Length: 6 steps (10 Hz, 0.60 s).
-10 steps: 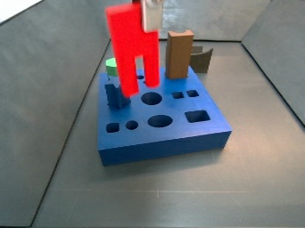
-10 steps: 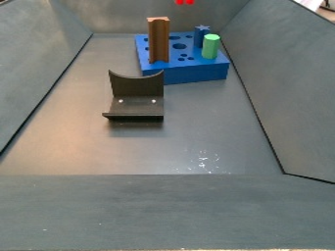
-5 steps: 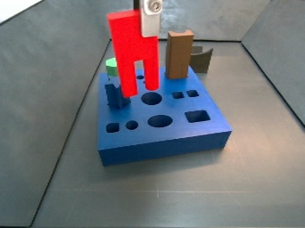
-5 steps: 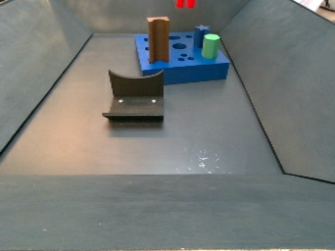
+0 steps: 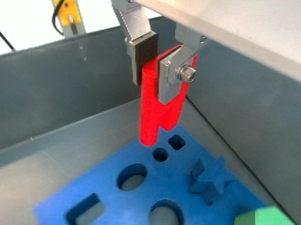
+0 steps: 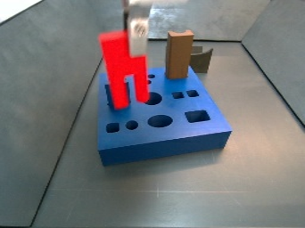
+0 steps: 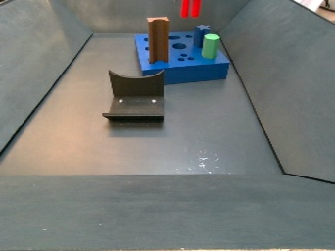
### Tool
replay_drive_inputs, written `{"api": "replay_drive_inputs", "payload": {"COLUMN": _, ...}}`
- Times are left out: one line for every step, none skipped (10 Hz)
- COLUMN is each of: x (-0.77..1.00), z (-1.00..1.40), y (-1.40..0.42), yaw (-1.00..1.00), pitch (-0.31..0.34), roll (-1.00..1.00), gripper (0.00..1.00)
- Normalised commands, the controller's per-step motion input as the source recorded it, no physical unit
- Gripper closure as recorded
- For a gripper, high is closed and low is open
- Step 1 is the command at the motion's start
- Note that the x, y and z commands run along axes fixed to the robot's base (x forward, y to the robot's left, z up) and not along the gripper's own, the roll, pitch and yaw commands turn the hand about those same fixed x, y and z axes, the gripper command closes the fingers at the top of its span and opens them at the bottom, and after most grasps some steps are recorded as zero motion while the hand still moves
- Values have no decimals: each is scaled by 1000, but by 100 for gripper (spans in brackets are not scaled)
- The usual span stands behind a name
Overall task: Pick up the square-circle object. Move up. Place the square-circle object on the fixture. Regrasp the square-circle object. Move to above the board. Insert the square-circle object.
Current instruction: Insert the square-circle object.
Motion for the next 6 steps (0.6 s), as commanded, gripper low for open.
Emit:
{"api": "replay_drive_inputs", "payload": {"x": 0, "z": -291, "y": -89, "yaw": 197, "pitch": -71, "roll": 0, "gripper": 100}}
{"api": "replay_drive_inputs", "payload": {"x": 17, "z": -131, "y": -60, "yaw": 0, "pitch": -67, "roll": 0, "gripper": 100}}
{"api": "replay_drive_inputs", "payload": {"x": 31, "z": -177, "y": 0, "yaw": -57, "pitch": -11, "roll": 0, "gripper": 100}}
{"api": "replay_drive_inputs", "payload": {"x": 6, "z": -280, "y": 29, "yaw": -183, "pitch": 0, "roll": 20, "gripper": 100}}
{"api": "replay_drive_inputs", "payload": {"x": 29, "z": -349, "y": 0, "yaw": -194, "pitch": -4, "roll": 64, "gripper": 100}}
{"api": "replay_drive_inputs", "payload": {"x": 11, "z": -337, "y": 0, "yaw": -194, "pitch": -11, "roll": 34, "gripper": 100}}
